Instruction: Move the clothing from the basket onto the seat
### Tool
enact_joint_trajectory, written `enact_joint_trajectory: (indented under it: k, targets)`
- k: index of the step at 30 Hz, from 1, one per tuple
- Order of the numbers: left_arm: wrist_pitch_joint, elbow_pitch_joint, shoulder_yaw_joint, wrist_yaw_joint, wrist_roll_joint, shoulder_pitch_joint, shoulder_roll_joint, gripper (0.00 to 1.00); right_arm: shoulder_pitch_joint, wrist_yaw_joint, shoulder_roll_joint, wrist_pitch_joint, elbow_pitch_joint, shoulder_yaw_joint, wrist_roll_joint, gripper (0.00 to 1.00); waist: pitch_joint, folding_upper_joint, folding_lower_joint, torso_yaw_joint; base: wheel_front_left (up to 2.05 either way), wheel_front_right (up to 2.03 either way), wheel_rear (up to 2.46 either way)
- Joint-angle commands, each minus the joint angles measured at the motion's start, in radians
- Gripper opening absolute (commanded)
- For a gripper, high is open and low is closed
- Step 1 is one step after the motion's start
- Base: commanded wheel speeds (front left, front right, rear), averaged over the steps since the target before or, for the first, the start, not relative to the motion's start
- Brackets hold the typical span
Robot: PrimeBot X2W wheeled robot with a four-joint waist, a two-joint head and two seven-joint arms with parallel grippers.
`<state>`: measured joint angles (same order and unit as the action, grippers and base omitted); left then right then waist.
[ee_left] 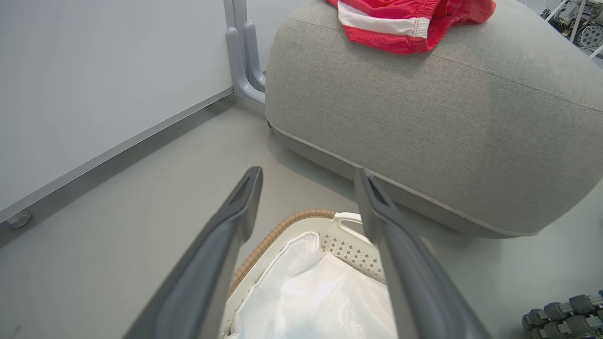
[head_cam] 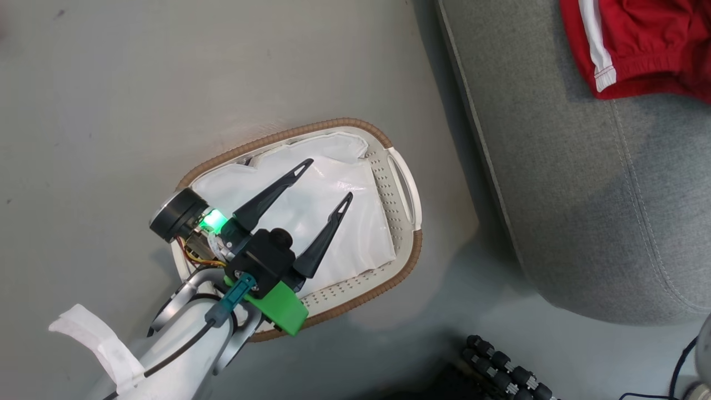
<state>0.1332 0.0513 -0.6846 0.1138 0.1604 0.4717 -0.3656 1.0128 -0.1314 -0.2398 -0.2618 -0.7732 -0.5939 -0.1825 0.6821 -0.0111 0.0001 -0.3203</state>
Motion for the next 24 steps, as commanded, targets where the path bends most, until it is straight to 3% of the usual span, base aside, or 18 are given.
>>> enact_joint_trajectory:
  k: [1,3,4,5,6,17,24]
  targets:
    - [-0.002,-0.005,0.002,-0.006,-0.007,0.001,-0.010,1.00,-0.041,0.001,0.014,-0.004,0.012,0.002,-0.011,0.00,-0.001,0.0111,-0.0001,-0.009,0.00,0.00,0.00]
    - [-0.002,-0.006,0.001,-0.008,-0.001,-0.002,-0.012,1.00,-0.073,0.001,0.028,-0.004,0.034,0.005,-0.018,0.02,-0.004,0.0111,-0.0001,-0.014,0.00,0.00,0.00]
    - [0.001,-0.006,0.000,-0.007,0.002,-0.002,-0.011,1.00,-0.086,0.001,0.034,-0.004,0.045,0.006,-0.019,0.18,-0.008,0.0111,-0.0001,-0.016,0.00,0.00,0.00]
    - [0.005,-0.004,-0.001,-0.007,0.005,-0.003,-0.010,1.00,-0.107,0.001,0.047,-0.004,0.059,0.012,-0.020,0.72,-0.013,0.0111,-0.0001,-0.018,0.00,0.00,0.00]
    - [0.008,-0.003,-0.001,-0.008,0.008,-0.004,-0.009,1.00,-0.126,0.001,0.056,-0.004,0.066,0.020,-0.021,1.00,-0.019,0.0111,-0.0001,-0.021,0.00,0.00,0.00]
    - [0.068,0.061,0.031,-0.040,0.065,-0.022,0.031,1.00,-0.308,0.001,0.077,-0.004,0.186,0.151,0.030,1.00,-0.138,0.0111,-0.0001,-0.046,0.00,0.00,0.00]
    - [0.114,0.121,0.072,-0.062,0.129,-0.040,0.083,1.00,-0.355,0.001,0.044,-0.004,0.228,0.217,0.063,1.00,-0.259,0.0111,-0.0001,-0.022,0.00,0.00,0.00]
